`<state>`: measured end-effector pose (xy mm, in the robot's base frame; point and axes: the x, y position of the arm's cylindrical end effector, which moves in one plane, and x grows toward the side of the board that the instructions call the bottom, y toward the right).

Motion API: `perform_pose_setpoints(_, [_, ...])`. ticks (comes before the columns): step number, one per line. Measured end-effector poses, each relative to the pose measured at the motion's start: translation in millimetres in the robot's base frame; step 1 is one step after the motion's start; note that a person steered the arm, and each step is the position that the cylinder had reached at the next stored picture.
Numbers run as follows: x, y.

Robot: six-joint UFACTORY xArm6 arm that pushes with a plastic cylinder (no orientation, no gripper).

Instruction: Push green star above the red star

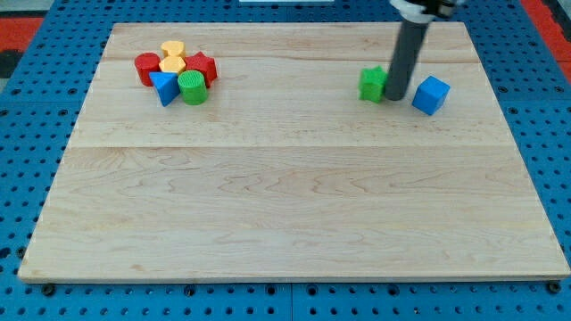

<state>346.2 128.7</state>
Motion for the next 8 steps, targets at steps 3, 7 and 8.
perform_pose_setpoints(3, [-28.3,-58.3])
perform_pose_setpoints(7, [-58.2,-125.2])
perform_pose_setpoints(8, [-58.2,-174.9])
